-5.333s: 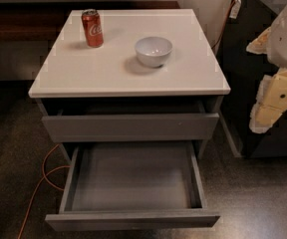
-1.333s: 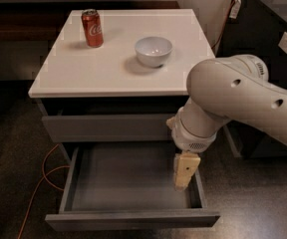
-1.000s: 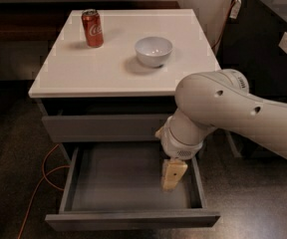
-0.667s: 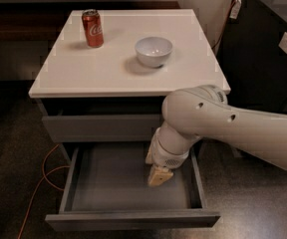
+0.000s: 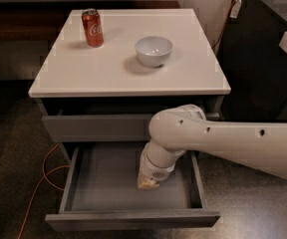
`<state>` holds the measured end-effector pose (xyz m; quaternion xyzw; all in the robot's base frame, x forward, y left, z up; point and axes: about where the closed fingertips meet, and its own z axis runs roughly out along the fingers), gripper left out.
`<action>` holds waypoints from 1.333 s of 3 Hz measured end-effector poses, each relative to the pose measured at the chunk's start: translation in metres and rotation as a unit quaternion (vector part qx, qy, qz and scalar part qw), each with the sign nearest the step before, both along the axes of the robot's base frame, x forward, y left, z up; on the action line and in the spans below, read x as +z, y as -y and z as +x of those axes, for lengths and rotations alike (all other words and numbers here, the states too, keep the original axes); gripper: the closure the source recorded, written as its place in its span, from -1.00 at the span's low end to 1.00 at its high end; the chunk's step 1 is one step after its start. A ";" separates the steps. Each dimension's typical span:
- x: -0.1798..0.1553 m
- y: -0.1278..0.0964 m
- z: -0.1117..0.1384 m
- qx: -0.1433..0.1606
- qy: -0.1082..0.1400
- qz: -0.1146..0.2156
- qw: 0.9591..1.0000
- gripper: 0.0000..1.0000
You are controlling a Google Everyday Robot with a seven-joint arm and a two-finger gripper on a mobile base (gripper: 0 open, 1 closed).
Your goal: Close middle drawer
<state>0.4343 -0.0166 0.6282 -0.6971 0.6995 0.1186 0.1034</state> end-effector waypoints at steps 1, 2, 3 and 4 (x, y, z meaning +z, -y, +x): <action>-0.059 -0.031 -0.024 -0.005 -0.037 0.007 0.999 1.00; -0.062 -0.034 -0.025 -0.006 -0.040 0.009 0.999 1.00; -0.074 -0.043 -0.032 0.007 -0.040 0.007 0.999 1.00; -0.095 -0.060 -0.041 0.020 -0.038 0.017 0.999 1.00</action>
Offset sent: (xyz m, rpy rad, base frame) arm -0.0341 0.0533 -0.0842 0.0395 0.1091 -0.0098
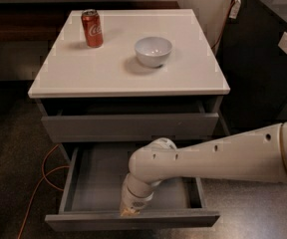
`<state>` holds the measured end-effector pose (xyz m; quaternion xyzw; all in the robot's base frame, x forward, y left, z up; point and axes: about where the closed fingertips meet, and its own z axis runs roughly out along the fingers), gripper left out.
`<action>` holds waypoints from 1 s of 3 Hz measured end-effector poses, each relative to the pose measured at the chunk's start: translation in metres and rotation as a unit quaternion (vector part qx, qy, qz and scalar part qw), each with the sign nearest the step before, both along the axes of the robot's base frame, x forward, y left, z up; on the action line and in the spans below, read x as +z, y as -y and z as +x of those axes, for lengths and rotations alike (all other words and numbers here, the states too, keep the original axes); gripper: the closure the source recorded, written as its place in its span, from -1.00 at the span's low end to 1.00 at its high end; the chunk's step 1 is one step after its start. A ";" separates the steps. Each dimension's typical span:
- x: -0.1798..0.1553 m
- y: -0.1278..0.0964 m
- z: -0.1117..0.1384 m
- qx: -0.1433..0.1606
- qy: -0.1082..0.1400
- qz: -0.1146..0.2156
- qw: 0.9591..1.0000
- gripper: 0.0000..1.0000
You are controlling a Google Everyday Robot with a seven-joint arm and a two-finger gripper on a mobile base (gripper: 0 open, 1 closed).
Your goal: Close middle drawer
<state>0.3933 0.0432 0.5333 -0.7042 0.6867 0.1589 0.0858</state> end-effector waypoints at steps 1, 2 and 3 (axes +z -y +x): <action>-0.017 -0.013 -0.006 0.002 -0.004 0.002 1.000 1.00; -0.041 -0.026 -0.009 0.002 -0.015 -0.001 1.000 1.00; -0.063 -0.034 -0.010 -0.004 -0.025 -0.007 1.000 1.00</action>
Offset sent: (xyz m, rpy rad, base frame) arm -0.0104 0.0422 -0.0705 -0.0113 0.0605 -0.0018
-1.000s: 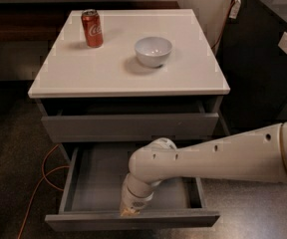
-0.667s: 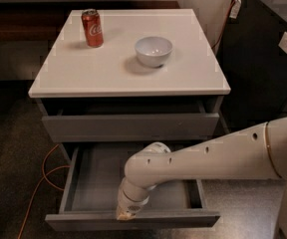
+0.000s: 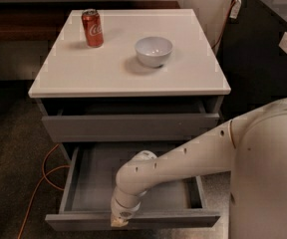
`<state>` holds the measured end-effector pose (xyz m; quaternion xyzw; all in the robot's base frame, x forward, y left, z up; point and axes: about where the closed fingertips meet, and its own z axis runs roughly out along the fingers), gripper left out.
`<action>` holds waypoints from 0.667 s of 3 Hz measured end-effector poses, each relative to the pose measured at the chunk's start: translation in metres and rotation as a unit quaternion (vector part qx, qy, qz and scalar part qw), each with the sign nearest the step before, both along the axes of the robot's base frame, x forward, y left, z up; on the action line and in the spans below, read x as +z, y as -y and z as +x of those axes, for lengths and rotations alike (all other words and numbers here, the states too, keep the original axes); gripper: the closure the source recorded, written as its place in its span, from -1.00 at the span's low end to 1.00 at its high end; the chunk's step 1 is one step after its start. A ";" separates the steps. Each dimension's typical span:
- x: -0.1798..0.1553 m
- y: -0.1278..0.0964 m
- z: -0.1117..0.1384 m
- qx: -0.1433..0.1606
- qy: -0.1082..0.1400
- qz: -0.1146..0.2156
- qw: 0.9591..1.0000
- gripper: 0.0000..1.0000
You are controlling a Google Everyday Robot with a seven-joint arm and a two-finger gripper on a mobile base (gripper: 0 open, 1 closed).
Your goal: Close middle drawer
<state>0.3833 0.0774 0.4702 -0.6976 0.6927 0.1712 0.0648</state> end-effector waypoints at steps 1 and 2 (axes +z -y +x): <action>-0.014 -0.008 -0.003 -0.002 0.001 -0.010 1.000 1.00; -0.019 -0.014 -0.006 -0.007 0.009 -0.022 1.000 1.00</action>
Offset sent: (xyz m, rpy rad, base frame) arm -0.0092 0.0210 -0.0233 -0.0768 -0.0446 -0.0372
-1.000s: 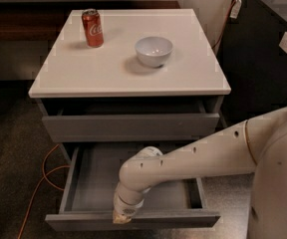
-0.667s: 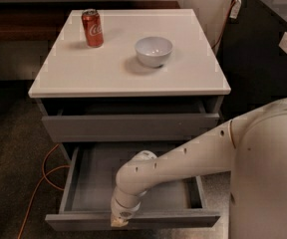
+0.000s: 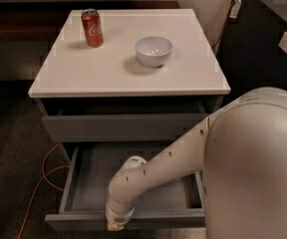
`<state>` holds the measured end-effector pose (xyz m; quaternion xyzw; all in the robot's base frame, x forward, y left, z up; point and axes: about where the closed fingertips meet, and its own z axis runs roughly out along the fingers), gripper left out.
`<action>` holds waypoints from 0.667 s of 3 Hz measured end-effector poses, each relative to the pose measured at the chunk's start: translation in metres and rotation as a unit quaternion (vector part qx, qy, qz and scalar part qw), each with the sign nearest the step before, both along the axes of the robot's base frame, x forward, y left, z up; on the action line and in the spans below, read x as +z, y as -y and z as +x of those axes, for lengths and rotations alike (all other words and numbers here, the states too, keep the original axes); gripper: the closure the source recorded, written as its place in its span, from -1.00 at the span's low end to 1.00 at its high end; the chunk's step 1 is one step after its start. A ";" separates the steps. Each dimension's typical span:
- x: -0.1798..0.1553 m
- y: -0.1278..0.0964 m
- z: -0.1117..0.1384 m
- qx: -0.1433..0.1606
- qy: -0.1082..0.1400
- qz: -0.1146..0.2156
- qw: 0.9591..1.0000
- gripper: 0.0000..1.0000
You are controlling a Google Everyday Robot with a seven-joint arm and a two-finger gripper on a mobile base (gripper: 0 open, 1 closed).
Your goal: Close middle drawer
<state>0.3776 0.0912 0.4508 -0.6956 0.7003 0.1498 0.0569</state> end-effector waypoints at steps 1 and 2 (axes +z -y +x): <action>-0.002 -0.001 -0.001 -0.003 0.013 -0.019 1.000 1.00; -0.005 -0.002 0.000 -0.013 0.024 -0.042 0.999 1.00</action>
Offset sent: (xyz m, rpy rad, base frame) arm -0.0016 0.0065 -0.0140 -0.1442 -0.0806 -0.0554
